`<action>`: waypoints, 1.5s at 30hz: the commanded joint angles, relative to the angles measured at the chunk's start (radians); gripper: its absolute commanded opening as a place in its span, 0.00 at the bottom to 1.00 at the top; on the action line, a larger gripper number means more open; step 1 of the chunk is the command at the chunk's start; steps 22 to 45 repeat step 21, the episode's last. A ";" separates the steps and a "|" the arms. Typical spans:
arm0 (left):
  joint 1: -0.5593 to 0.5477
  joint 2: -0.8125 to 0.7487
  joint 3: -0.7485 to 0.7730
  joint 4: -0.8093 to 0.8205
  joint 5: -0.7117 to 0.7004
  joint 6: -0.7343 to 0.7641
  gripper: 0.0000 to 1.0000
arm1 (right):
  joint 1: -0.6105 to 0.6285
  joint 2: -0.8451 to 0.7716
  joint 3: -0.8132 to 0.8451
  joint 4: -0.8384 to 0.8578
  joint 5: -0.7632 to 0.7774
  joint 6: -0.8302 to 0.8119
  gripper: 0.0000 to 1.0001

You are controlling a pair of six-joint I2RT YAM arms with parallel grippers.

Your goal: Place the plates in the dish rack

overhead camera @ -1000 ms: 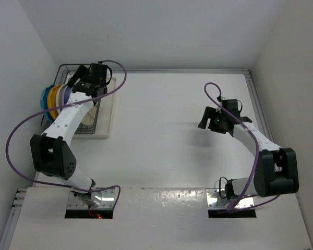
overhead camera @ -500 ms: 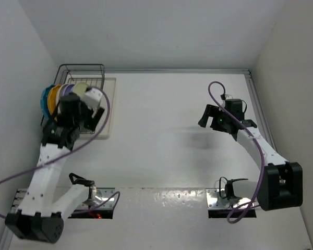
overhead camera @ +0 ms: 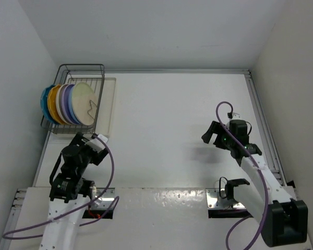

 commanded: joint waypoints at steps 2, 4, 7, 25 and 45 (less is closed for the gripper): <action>0.003 0.110 0.019 0.032 0.042 0.019 0.99 | -0.004 -0.112 -0.056 -0.027 0.046 0.043 0.99; 0.003 0.133 0.019 0.032 0.042 0.019 0.99 | -0.002 -0.141 -0.073 -0.046 0.056 0.046 0.99; 0.003 0.133 0.019 0.023 0.062 0.030 0.99 | -0.002 -0.167 -0.080 -0.096 0.058 0.049 0.99; 0.003 0.082 0.019 0.023 0.071 0.039 0.99 | -0.004 -0.207 -0.086 -0.165 0.055 0.068 0.99; 0.003 0.082 0.019 0.023 0.071 0.039 0.99 | -0.004 -0.207 -0.086 -0.165 0.055 0.068 0.99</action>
